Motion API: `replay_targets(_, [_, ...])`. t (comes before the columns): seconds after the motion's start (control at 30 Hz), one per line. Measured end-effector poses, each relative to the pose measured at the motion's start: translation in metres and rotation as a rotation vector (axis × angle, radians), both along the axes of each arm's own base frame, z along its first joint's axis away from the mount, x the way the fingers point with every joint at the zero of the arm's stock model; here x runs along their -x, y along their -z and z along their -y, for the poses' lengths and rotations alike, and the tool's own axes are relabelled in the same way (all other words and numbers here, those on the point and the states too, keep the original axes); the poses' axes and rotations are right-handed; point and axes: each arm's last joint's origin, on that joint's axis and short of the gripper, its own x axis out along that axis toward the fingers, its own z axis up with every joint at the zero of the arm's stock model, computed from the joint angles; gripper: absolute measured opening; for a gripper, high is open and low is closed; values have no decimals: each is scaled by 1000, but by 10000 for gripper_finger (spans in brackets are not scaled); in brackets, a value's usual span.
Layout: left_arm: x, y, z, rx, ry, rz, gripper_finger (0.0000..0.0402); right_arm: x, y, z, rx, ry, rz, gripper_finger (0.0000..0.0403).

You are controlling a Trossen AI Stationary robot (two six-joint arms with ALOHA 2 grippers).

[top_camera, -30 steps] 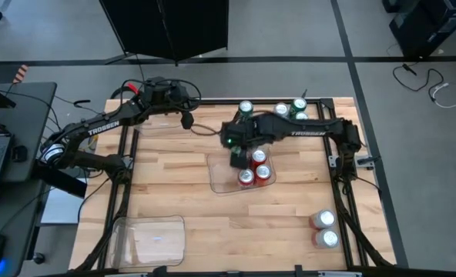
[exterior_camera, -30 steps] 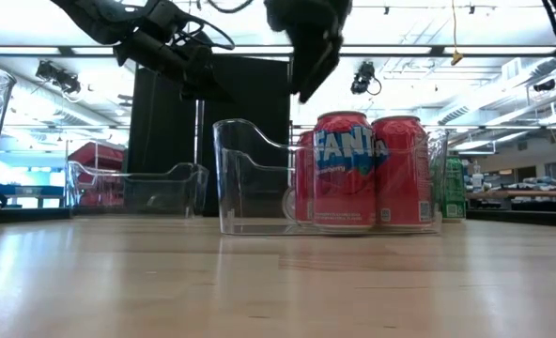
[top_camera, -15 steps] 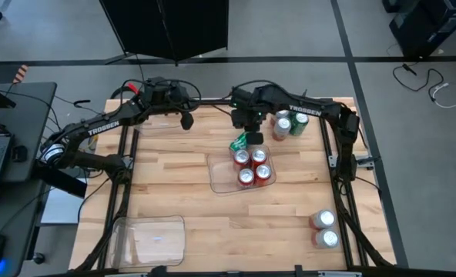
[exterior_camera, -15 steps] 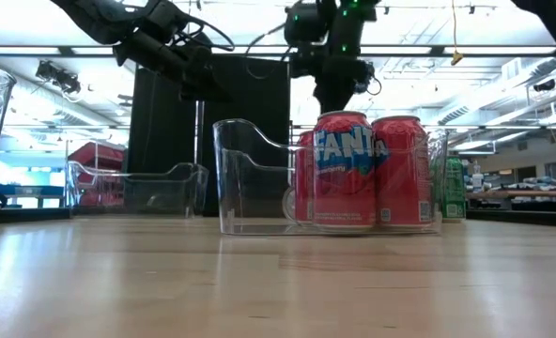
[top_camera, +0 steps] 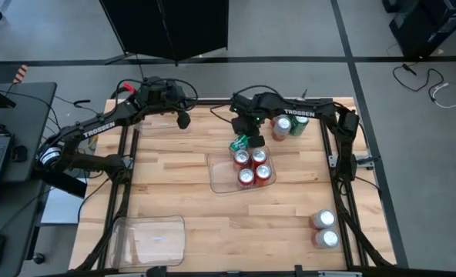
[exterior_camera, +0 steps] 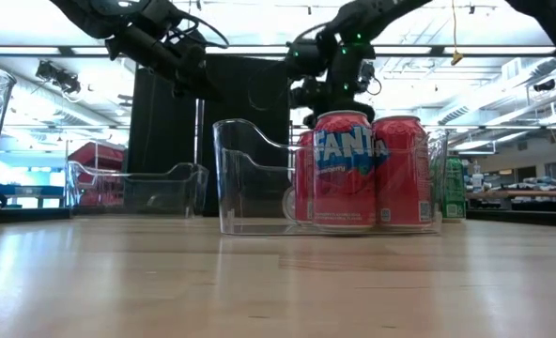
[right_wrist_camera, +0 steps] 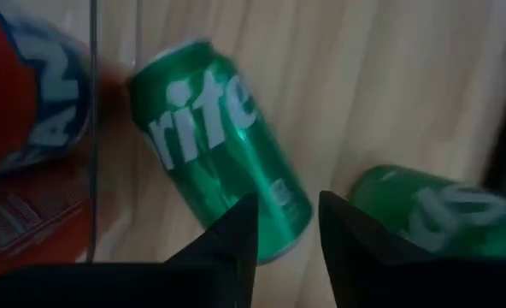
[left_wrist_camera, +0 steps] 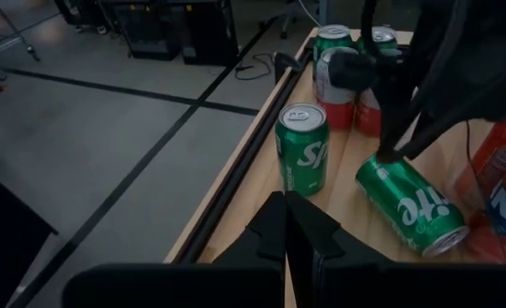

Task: Sort soda cans
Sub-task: Adjust the orange soda can

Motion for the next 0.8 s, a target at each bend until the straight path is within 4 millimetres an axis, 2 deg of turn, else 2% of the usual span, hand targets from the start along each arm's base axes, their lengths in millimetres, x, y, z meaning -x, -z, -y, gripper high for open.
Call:
replay_targets(0.17, [0, 1, 0, 4, 0, -5, 3, 10, 24, 0, -65, 24, -46, 61])
replay_targets(0.37, [1, 3, 1, 21, 0, -25, 3, 10, 22, 2, -39, 150, -33, 8])
replay_targets(0.53, [2, 7, 2, 48, 0, -59, 3, 12, 10, 8, 33, 277, -54, 4])
replay_targets(0.7, [3, 10, 3, 51, 9, -94, 3, 21, 11, 17, 5, 410, -91, 2])
replay_targets(0.8, [3, 11, 4, 52, 18, -97, 3, 24, 11, 19, -32, 418, -104, 2])
